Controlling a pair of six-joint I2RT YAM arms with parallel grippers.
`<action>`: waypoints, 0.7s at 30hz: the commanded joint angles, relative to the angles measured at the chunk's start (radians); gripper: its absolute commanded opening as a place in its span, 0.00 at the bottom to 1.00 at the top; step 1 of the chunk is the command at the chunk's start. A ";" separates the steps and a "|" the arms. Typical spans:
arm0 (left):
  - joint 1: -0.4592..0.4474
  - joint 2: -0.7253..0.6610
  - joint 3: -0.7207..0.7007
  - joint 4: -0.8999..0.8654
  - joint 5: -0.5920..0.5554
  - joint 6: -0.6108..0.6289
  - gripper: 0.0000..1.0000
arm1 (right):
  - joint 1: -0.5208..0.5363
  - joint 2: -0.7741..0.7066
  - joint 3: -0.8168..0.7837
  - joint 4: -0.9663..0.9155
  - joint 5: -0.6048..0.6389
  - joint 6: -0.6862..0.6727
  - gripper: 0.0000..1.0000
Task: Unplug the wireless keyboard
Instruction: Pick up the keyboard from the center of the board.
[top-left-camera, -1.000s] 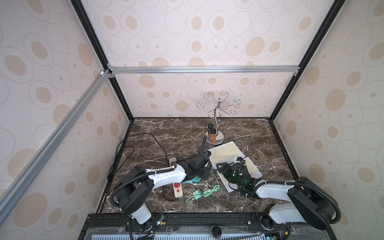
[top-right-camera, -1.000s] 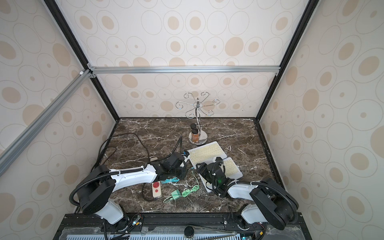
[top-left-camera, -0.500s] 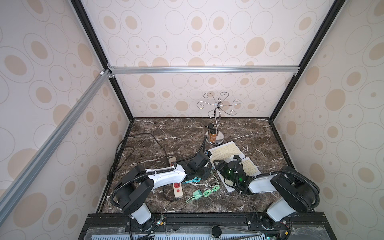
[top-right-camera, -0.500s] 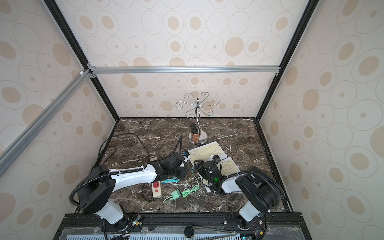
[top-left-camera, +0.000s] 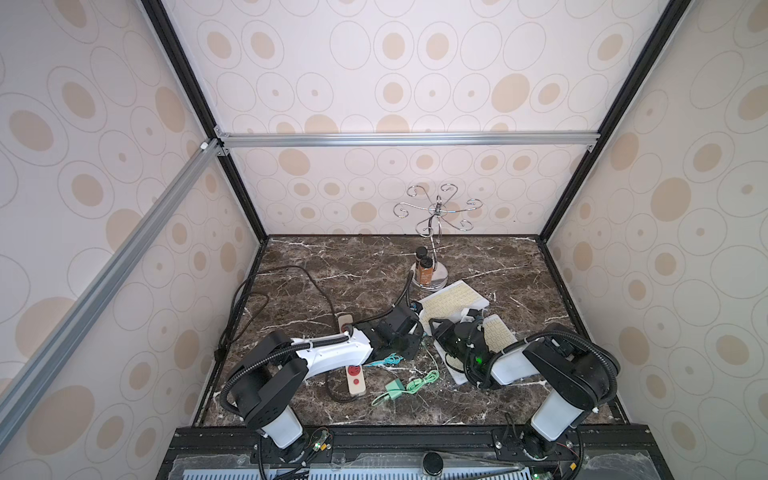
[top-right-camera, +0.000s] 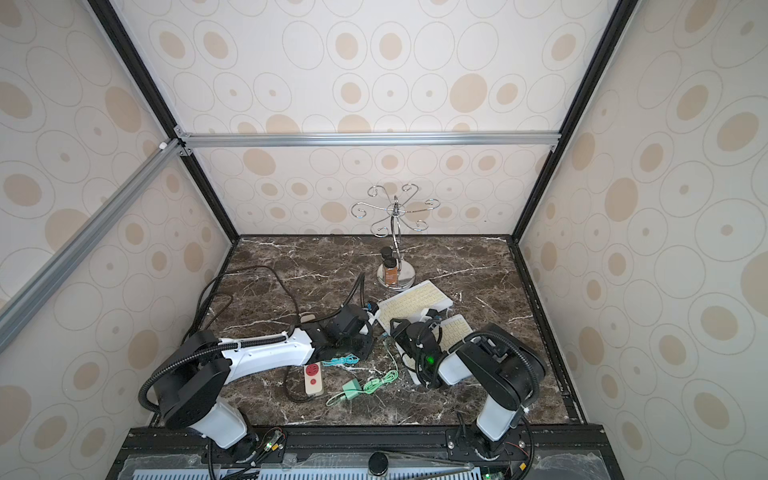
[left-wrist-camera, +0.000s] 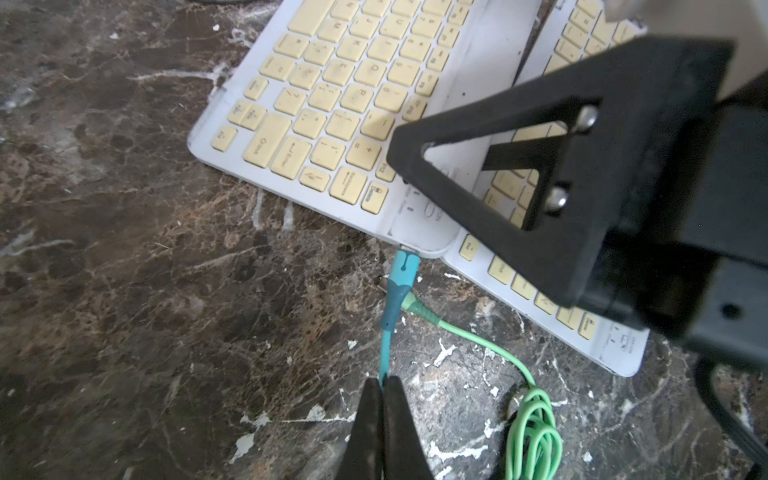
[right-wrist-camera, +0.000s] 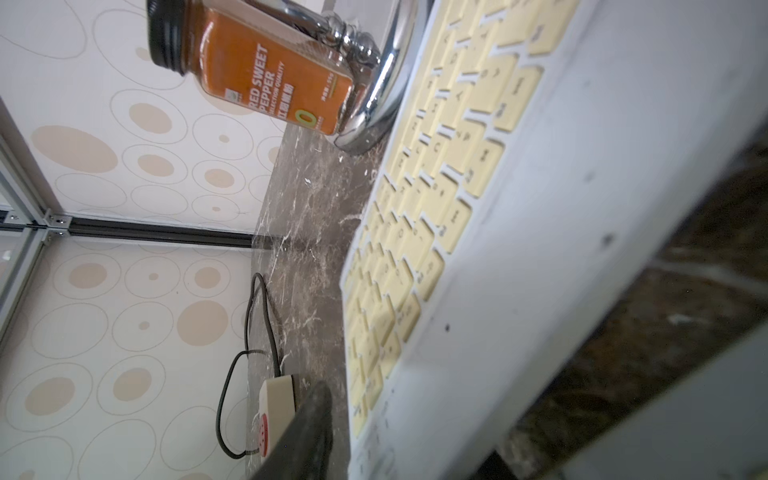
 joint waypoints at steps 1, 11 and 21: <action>0.004 -0.023 0.008 0.020 0.008 0.008 0.00 | 0.006 -0.004 -0.006 0.065 0.020 0.025 0.32; 0.005 -0.030 0.005 0.022 0.013 0.010 0.00 | 0.006 -0.010 -0.012 0.096 0.031 0.017 0.06; 0.001 -0.103 -0.041 0.070 0.018 0.026 0.28 | 0.006 -0.089 -0.048 0.077 0.069 -0.011 0.00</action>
